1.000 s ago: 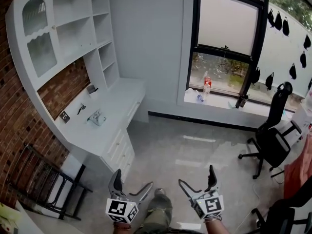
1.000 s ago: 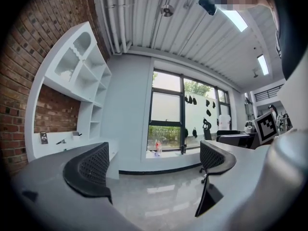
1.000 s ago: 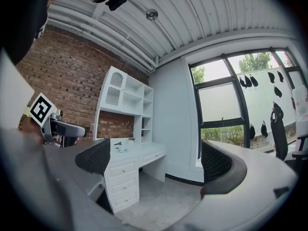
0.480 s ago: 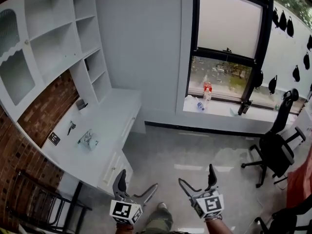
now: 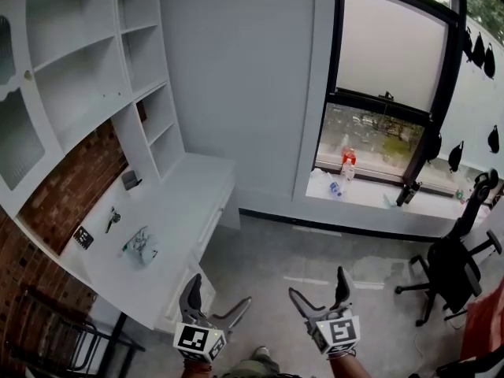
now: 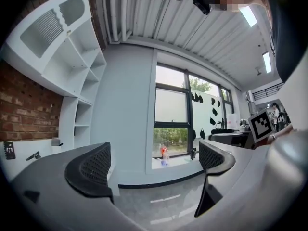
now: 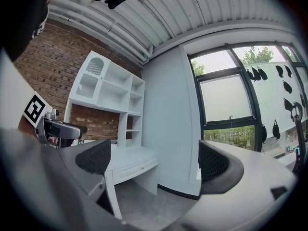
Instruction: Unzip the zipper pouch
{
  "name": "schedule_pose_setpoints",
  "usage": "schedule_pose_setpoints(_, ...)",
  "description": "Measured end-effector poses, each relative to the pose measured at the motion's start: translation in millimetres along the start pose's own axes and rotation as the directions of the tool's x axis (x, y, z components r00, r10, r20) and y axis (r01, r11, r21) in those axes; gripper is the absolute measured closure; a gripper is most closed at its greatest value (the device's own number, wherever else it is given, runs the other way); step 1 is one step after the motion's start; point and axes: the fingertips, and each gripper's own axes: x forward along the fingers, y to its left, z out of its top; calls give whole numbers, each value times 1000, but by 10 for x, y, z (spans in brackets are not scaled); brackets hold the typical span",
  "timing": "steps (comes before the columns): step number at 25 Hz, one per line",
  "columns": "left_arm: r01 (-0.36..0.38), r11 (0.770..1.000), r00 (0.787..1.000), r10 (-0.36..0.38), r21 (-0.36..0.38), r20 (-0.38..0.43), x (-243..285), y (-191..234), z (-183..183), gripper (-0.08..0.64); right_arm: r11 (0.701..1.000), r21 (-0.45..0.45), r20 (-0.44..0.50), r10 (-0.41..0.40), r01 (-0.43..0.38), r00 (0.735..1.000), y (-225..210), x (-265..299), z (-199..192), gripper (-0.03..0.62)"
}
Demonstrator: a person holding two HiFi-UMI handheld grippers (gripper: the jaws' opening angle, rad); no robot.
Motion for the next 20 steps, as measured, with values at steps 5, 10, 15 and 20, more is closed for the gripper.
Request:
schedule_pose_setpoints(5,-23,999,1000,22,-27,-11,193,253,-95,8,1000,15,2,11,-11,1000,-15,365,-1,29)
schedule_pose_setpoints(10,-58,998,998,58,-23,-13,273,424,-123,8,999,34,1,7,-7,1000,-74,616,-45,29)
schedule_pose_setpoints(15,-122,993,992,122,6,-9,378,661,-83,9,999,39,24,5,-6,1000,-173,1002,-2,29)
schedule_pose_setpoints(20,-193,981,981,193,-4,-16,617,998,-99,8,999,15,50,51,-52,997,-217,1522,-49,29)
